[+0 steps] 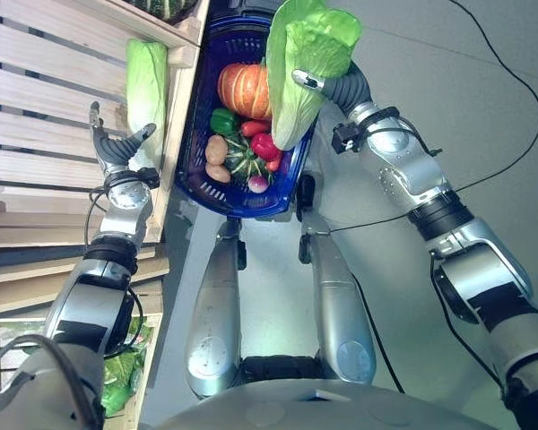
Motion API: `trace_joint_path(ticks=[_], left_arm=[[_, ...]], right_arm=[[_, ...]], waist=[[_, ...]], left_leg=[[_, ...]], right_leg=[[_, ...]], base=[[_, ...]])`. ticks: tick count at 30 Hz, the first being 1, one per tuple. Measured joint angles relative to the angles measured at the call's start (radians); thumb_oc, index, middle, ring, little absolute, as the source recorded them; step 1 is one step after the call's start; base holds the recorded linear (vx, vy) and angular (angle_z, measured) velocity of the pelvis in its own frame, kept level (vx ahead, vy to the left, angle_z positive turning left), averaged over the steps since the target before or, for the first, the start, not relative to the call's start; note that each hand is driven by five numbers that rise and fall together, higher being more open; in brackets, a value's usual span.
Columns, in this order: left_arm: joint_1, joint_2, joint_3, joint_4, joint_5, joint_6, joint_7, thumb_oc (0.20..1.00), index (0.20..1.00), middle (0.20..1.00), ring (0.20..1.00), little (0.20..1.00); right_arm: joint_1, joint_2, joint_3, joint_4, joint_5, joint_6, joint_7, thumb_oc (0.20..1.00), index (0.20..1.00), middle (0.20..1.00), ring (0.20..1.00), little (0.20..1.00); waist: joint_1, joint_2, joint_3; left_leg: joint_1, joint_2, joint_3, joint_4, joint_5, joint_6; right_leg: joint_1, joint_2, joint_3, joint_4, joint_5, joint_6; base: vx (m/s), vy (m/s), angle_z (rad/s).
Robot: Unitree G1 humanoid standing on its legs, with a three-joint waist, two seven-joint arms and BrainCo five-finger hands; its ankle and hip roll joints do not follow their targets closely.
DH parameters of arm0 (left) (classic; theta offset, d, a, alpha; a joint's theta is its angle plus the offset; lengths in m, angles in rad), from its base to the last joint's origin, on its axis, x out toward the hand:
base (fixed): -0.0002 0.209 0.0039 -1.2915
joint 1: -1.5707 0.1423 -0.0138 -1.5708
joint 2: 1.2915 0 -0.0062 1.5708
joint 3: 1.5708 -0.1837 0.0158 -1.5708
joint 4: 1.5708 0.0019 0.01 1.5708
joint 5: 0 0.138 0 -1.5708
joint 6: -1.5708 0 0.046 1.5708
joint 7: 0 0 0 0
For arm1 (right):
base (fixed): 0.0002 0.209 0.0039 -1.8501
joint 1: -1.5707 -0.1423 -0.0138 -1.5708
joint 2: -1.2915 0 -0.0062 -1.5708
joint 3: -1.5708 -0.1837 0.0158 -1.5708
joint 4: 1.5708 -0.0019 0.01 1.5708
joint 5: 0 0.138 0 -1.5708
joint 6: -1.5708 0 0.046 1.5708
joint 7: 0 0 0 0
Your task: Pick up fruits and vegetables into the basket
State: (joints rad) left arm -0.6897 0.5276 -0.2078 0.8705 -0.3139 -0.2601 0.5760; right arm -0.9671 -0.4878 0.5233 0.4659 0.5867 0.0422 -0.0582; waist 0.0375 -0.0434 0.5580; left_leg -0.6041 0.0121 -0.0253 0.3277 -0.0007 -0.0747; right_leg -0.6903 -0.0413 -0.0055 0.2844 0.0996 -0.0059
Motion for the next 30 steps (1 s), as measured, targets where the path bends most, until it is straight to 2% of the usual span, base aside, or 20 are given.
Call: trace_joint_path(ticks=[6, 11, 22, 30], left_arm=[[-0.019, 0.003, -0.037, 0.008, 0.000, -0.001, -0.022, 1.000, 1.000, 1.000, 1.000, 1.000], [-0.068, 0.003, -0.069, 0.012, -0.001, -0.006, -0.040, 1.000, 1.000, 1.000, 1.000, 1.000], [-0.112, 0.001, -0.115, 0.017, -0.001, -0.007, -0.053, 1.000, 1.000, 1.000, 1.000, 1.000], [-0.124, -0.005, -0.150, 0.016, -0.001, -0.027, -0.038, 1.000, 1.000, 1.000, 1.000, 1.000]], right_arm=[[-0.077, 0.024, 0.041, 0.178, 0.052, 0.092, 0.027, 0.200, 0.200, 0.200, 0.200, 0.200], [-0.118, 0.065, 0.038, 0.363, 0.064, 0.114, 0.055, 0.200, 0.200, 0.200, 0.200, 0.200], [-0.176, 0.108, -0.009, 0.595, 0.163, 0.100, 0.126, 0.200, 0.200, 0.200, 0.200, 0.200], [-0.191, 0.127, -0.049, 0.612, 0.300, 0.045, 0.134, 0.200, 0.200, 0.200, 0.200, 0.200]], waist=[[0.024, 0.004, -0.001], [0.030, 0.016, -0.001], [0.059, 0.026, 0.001], [0.070, 0.039, 0.002]], left_leg=[[-0.010, -0.003, -0.011, 0.018, 0.000, -0.001], [-0.034, -0.010, -0.034, 0.031, 0.004, -0.006], [-0.087, -0.014, -0.048, 0.054, 0.008, -0.002], [-0.135, -0.018, -0.057, 0.056, 0.021, -0.005]], right_leg=[[-0.002, -0.005, -0.013, 0.013, -0.003, 0.000], [-0.010, -0.016, -0.039, 0.015, -0.005, 0.003], [-0.055, -0.020, -0.049, 0.031, -0.003, 0.000], [-0.105, -0.026, -0.059, 0.051, -0.005, 0.002]], base=[[0.00, -0.018, 0.05], [0.00, -0.019, 0.12], [0.00, -0.001, 0.02], [0.00, 0.002, 0.03]])
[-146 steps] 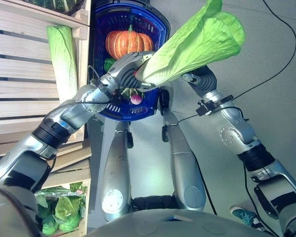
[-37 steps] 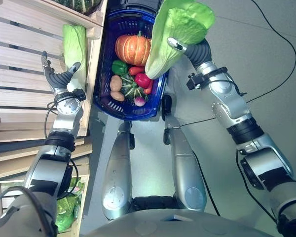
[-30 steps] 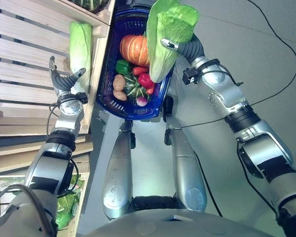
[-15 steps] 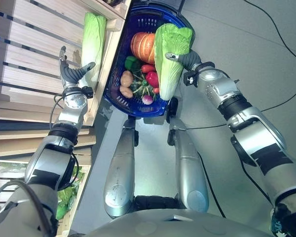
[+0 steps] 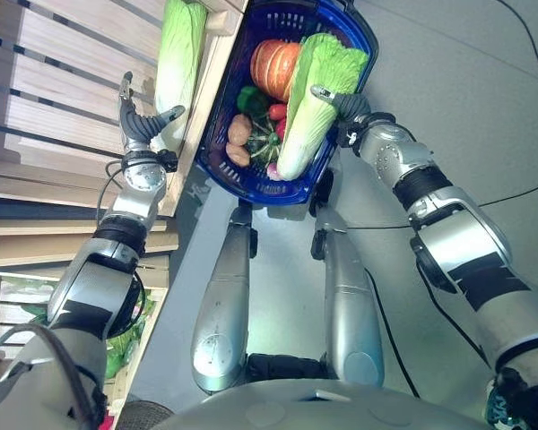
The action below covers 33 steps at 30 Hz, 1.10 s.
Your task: Pick up fruits and vegetables into the basket
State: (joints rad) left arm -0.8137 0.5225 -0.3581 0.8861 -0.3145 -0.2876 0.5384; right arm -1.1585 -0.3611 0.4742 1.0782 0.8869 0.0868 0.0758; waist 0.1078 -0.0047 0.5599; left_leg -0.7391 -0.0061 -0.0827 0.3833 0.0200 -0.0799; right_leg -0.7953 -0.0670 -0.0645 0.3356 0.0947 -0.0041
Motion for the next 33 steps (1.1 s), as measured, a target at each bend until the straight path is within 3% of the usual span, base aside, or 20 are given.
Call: trace_joint_path(ticks=[6, 7, 8, 9, 10, 19, 33], left_arm=[[-0.002, -0.004, -0.001, 0.000, 0.000, -0.001, 0.007, 1.000, 1.000, 1.000, 1.000, 1.000], [-0.002, -0.004, -0.002, -0.001, 0.000, -0.001, 0.008, 1.000, 1.000, 1.000, 1.000, 1.000], [-0.002, -0.005, -0.004, -0.003, 0.000, -0.001, 0.013, 1.000, 1.000, 1.000, 1.000, 1.000], [-0.002, -0.006, -0.005, -0.004, 0.000, -0.001, 0.015, 1.000, 1.000, 1.000, 1.000, 1.000], [-0.004, -0.006, -0.006, -0.006, 0.000, -0.001, 0.017, 1.000, 1.000, 1.000, 1.000, 1.000], [-0.011, -0.014, -0.039, -0.009, 0.003, -0.001, 0.022, 1.000, 1.000, 1.000, 1.000, 1.000], [-0.012, -0.019, -0.039, -0.009, 0.038, 0.024, 0.064, 1.000, 1.000, 1.000, 1.000, 1.000]], right_arm=[[-0.002, 0.013, -0.008, 0.000, 0.042, -0.028, -0.003, 0.200, 0.200, 0.200, 0.200, 0.200], [-0.002, 0.016, -0.008, 0.000, 0.043, -0.028, -0.004, 0.256, 0.256, 0.256, 0.256, 0.256], [-0.002, 0.018, -0.008, 0.000, 0.042, -0.028, -0.006, 0.526, 0.526, 0.526, 0.526, 0.526], [-0.003, 0.019, -0.008, 0.000, 0.040, -0.028, -0.009, 0.526, 0.526, 0.526, 0.526, 0.526], [-0.005, 0.021, -0.008, 0.001, 0.033, -0.028, -0.016, 1.000, 1.000, 1.000, 1.000, 1.000], [-0.029, 0.025, 0.002, 0.042, -0.125, -0.016, -0.096, 1.000, 1.000, 1.000, 1.000, 1.000], [-0.036, 0.021, 0.014, 0.048, -0.244, -0.017, -0.171, 1.000, 1.000, 1.000, 1.000, 1.000]], waist=[[-0.001, 0.000, 0.000], [-0.001, 0.000, 0.000], [-0.001, 0.000, 0.000], [-0.001, 0.000, 0.000], [-0.002, 0.001, -0.001], [0.004, 0.001, -0.001], [0.003, 0.001, -0.001]], left_leg=[[-0.006, -0.004, 0.000, 0.002, 0.003, 0.002], [-0.007, -0.005, 0.000, 0.002, 0.003, 0.002], [-0.009, -0.007, -0.001, 0.002, 0.003, 0.002], [-0.012, -0.008, -0.001, 0.002, 0.003, 0.002], [-0.018, -0.009, -0.002, 0.004, 0.004, 0.003], [-0.041, -0.011, -0.006, 0.012, 0.005, 0.003], [-0.039, -0.011, -0.005, 0.018, 0.005, 0.004]], right_leg=[[-0.007, -0.004, 0.000, 0.002, 0.002, -0.002], [-0.008, -0.005, 0.000, 0.003, 0.002, -0.002], [-0.012, -0.007, 0.001, 0.005, 0.002, -0.002], [-0.014, -0.008, 0.001, 0.006, 0.002, -0.002], [-0.019, -0.009, 0.000, 0.007, 0.002, -0.002], [-0.039, -0.010, -0.002, 0.014, 0.002, -0.002], [-0.037, -0.010, -0.002, 0.017, 0.003, -0.003]], base=[[0.00, 0.000, 0.00], [0.00, 0.000, 0.00], [0.00, 0.000, 0.00], [0.00, 0.000, 0.00], [0.00, 0.000, 0.00], [0.00, -0.001, 0.01], [0.00, 0.000, 0.00]])
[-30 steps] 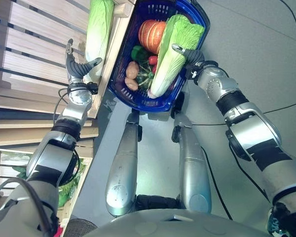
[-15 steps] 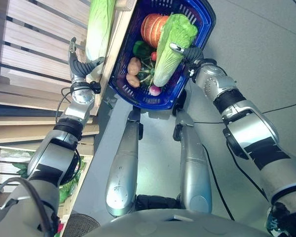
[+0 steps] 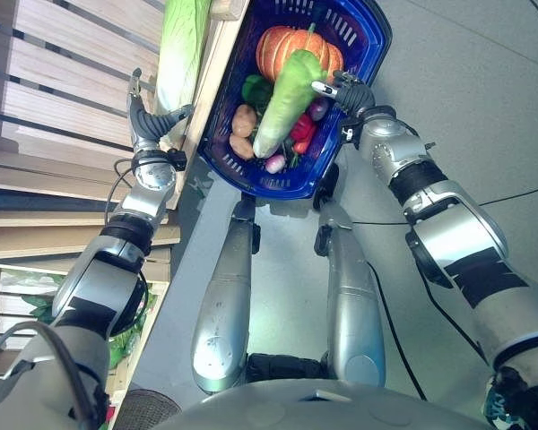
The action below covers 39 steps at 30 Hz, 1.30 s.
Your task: Pick up fruits and vegetables into the basket
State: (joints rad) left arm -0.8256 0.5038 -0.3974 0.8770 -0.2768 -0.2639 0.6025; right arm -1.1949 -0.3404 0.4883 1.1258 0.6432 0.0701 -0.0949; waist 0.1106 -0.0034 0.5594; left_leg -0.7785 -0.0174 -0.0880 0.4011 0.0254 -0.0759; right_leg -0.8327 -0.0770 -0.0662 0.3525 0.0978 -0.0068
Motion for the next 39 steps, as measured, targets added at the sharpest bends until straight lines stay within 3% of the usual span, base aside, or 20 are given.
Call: trace_joint_path(ticks=[4, 12, 18, 20, 27, 30, 35, 39], left_arm=[[0.003, 0.000, 0.000, 0.000, 0.001, 0.026, 0.025, 1.000, 1.000, 1.000, 1.000, 1.000], [0.023, 0.000, 0.004, -0.001, 0.002, 0.067, 0.091, 1.000, 1.000, 1.000, 1.000, 1.000], [0.081, -0.003, 0.053, 0.000, 0.002, 0.070, 0.123, 1.000, 1.000, 1.000, 1.000, 1.000], [0.108, -0.007, 0.070, 0.000, 0.004, 0.066, 0.139, 1.000, 1.000, 1.000, 1.000, 1.000], [0.182, -0.011, 0.092, 0.002, 0.006, 0.063, 0.193, 1.000, 1.000, 1.000, 1.000, 1.000], [0.188, -0.017, 0.112, 0.025, 0.009, 0.063, 0.199, 1.000, 1.000, 1.000, 1.000, 1.000], [0.182, -0.014, 0.131, 0.094, 0.022, 0.062, 0.201, 1.000, 1.000, 1.000, 1.000, 1.000], [0.162, -0.013, 0.133, 0.150, 0.019, 0.061, 0.198, 1.000, 1.000, 1.000, 1.000, 1.000]], right_arm=[[0.008, -0.009, 0.001, -0.045, -0.002, -0.005, -0.035, 1.000, 1.000, 1.000, 1.000, 1.000], [0.104, -0.051, 0.002, -0.311, -0.006, -0.039, -0.129, 1.000, 1.000, 1.000, 1.000, 1.000], [0.235, -0.109, 0.000, -0.511, -0.074, -0.154, -0.223, 1.000, 1.000, 1.000, 1.000, 1.000], [0.328, -0.129, -0.045, -0.602, -0.115, -0.224, -0.262, 1.000, 1.000, 1.000, 1.000, 1.000], [0.541, -0.145, -0.160, -0.616, -0.226, -0.407, -0.402, 1.000, 1.000, 1.000, 1.000, 1.000], [0.601, -0.148, -0.191, -0.601, -0.247, -0.455, -0.473, 1.000, 1.000, 1.000, 1.000, 1.000], [0.614, -0.155, -0.223, -0.506, -0.262, -0.499, -0.563, 1.000, 1.000, 1.000, 1.000, 1.000], [0.605, -0.157, -0.259, -0.378, -0.213, -0.521, -0.577, 1.000, 1.000, 1.000, 1.000, 1.000]], waist=[[-0.005, 0.000, 0.000], [-0.036, 0.000, 0.000], [-0.080, -0.001, 0.000], [-0.096, -0.001, 0.000], [-0.145, -0.001, 0.000], [-0.163, -0.002, 0.000], [-0.182, -0.002, 0.000], [-0.188, -0.002, 0.000]], left_leg=[[0.000, 0.000, 0.001, 0.001, 0.000, 0.000], [0.000, 0.001, 0.005, -0.006, -0.001, 0.000], [0.000, 0.002, 0.023, -0.007, -0.009, 0.009], [0.000, 0.003, 0.028, -0.008, -0.012, 0.012], [0.002, 0.003, 0.060, -0.011, -0.023, 0.025], [0.009, 0.003, 0.067, -0.020, -0.024, 0.026], [0.020, 0.003, 0.064, -0.027, -0.026, 0.023], [0.024, 0.003, 0.065, -0.028, -0.026, 0.023]], right_leg=[[0.000, 0.001, 0.002, -0.002, 0.000, 0.000], [-0.001, 0.003, 0.006, -0.012, 0.002, 0.002], [-0.001, 0.008, 0.028, -0.028, 0.008, 0.010], [-0.001, 0.009, 0.033, -0.033, 0.009, 0.011], [0.000, 0.014, 0.071, -0.058, 0.020, 0.026], [0.000, 0.015, 0.081, -0.061, 0.020, 0.027], [0.004, 0.019, 0.087, -0.063, 0.020, 0.028], [0.008, 0.019, 0.087, -0.065, 0.020, 0.028]], base=[[0.00, 0.000, 0.00], [-0.01, 0.007, -0.01], [-0.01, 0.028, -0.07], [0.00, 0.064, -0.05], [0.00, 0.041, -0.10], [0.00, 0.014, -0.05], [0.00, 0.010, -0.05], [0.00, 0.000, 0.00]])
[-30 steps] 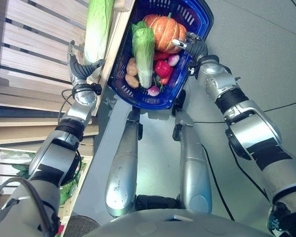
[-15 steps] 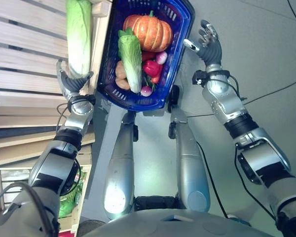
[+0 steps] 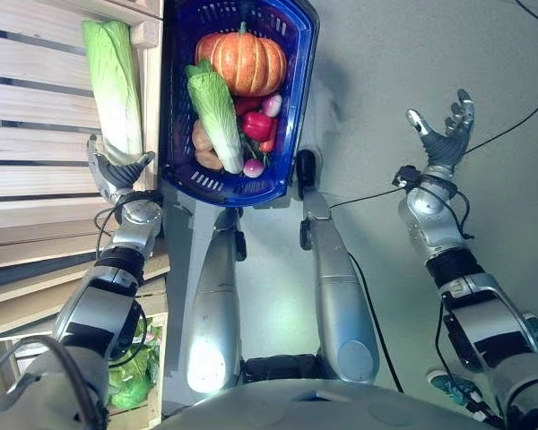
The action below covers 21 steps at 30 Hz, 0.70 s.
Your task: Pick up fruits and vegetables into the basket
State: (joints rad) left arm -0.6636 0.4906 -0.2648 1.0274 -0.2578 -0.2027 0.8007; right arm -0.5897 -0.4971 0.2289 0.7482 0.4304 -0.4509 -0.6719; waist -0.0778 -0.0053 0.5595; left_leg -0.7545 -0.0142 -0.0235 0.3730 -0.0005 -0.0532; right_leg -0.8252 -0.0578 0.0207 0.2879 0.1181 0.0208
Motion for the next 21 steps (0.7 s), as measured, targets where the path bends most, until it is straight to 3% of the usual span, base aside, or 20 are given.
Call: trace_joint_path(ticks=[9, 21], left_arm=[[-0.050, 0.030, 0.007, 0.082, -0.028, 0.003, -0.019, 1.000, 1.000, 1.000, 1.000, 1.000], [-0.166, 0.036, 0.008, 0.174, -0.096, 0.028, -0.086, 1.000, 1.000, 1.000, 1.000, 1.000]], right_arm=[[-0.038, 0.000, -0.037, 0.270, 0.136, -0.007, 0.132, 1.000, 1.000, 1.000, 1.000, 1.000], [-0.097, -0.006, -0.036, 0.310, 0.148, -0.001, 0.197, 1.000, 1.000, 1.000, 1.000, 1.000]], waist=[[0.001, 0.000, 0.000], [-0.001, -0.001, 0.000]], left_leg=[[0.024, 0.000, 0.001, -0.018, 0.000, 0.000], [0.002, 0.002, 0.000, -0.019, 0.000, 0.000]], right_leg=[[0.022, 0.000, 0.000, -0.015, 0.000, 0.000], [0.003, 0.002, -0.001, -0.021, 0.001, 0.000]], base=[[0.00, 0.000, 0.00], [0.00, 0.000, 0.00]])
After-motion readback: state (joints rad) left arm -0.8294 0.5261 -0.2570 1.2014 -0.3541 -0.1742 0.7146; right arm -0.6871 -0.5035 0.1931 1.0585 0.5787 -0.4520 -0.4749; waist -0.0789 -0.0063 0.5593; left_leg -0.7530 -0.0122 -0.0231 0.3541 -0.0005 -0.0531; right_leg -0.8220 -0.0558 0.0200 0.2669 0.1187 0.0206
